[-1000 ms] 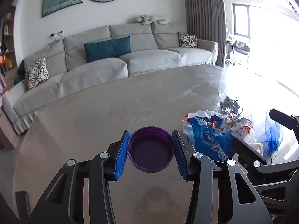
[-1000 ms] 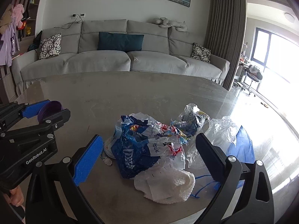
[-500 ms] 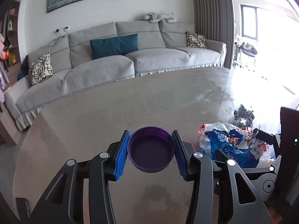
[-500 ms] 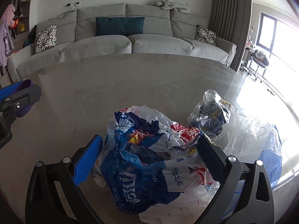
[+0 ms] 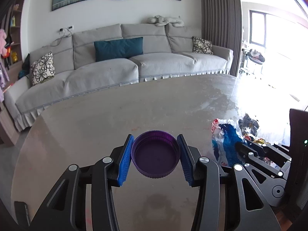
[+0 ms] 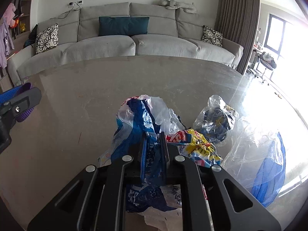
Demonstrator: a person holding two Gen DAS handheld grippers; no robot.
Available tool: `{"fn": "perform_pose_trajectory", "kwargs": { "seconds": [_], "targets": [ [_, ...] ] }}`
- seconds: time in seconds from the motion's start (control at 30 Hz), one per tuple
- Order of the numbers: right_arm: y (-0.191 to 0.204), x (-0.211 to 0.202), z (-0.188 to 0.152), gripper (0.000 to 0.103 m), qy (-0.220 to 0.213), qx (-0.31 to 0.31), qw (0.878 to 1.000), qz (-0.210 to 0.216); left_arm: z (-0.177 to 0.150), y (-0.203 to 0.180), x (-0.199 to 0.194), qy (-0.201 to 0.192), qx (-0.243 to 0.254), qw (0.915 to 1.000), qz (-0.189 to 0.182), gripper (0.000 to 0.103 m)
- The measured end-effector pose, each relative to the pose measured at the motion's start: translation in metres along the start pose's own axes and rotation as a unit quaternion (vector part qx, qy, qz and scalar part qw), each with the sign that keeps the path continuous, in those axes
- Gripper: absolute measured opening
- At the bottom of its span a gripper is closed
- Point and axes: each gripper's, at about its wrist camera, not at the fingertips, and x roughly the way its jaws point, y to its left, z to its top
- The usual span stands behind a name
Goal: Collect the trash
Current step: 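Grasp the blue printed plastic bag with the right tool while the left tool holds the lid, then carry the plastic bag and purple lid over the white bin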
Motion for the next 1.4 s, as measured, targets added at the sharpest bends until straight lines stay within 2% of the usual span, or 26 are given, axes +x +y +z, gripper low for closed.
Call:
{"fn": "perform_pose_trajectory", "kwargs": {
  "seconds": [0.4,0.57,0.7,0.83,1.0,1.2,1.33,1.4],
  "targets": [
    [-0.002,-0.075,0.041,0.013,-0.077,0.013,0.996,0.03,0.004,0.002,-0.022,-0.022,-0.004,0.9997,-0.006,0.045],
    [-0.001,-0.104,0.049,0.013,-0.104,0.01,0.994,0.022,0.007,0.002,-0.033,-0.03,-0.004,0.9994,-0.014,0.046],
    [-0.004,-0.127,0.041,0.013,-0.119,0.009,0.993,0.01,0.006,-0.006,-0.043,-0.034,0.004,0.999,-0.027,0.045],
    [-0.015,-0.153,0.022,0.013,-0.13,0.018,0.991,-0.012,-0.002,-0.025,-0.057,-0.034,0.026,0.9971,-0.063,0.046],
    [-0.037,-0.181,-0.016,0.013,-0.127,0.042,0.989,-0.063,-0.03,-0.072,-0.081,-0.04,0.09,0.9896,-0.104,0.045],
    [-0.071,-0.215,-0.075,0.013,-0.106,0.081,0.983,-0.124,-0.061,-0.116,-0.11,-0.035,0.132,0.9752,-0.174,0.045],
    [-0.093,-0.234,-0.111,0.013,-0.089,0.101,0.978,-0.157,-0.088,-0.152,-0.127,-0.045,0.169,0.9595,-0.221,0.045],
    [-0.1,-0.244,-0.127,0.013,-0.085,0.108,0.975,-0.173,-0.106,-0.175,-0.135,-0.037,0.19,0.9523,-0.236,0.045]
  ]
}}
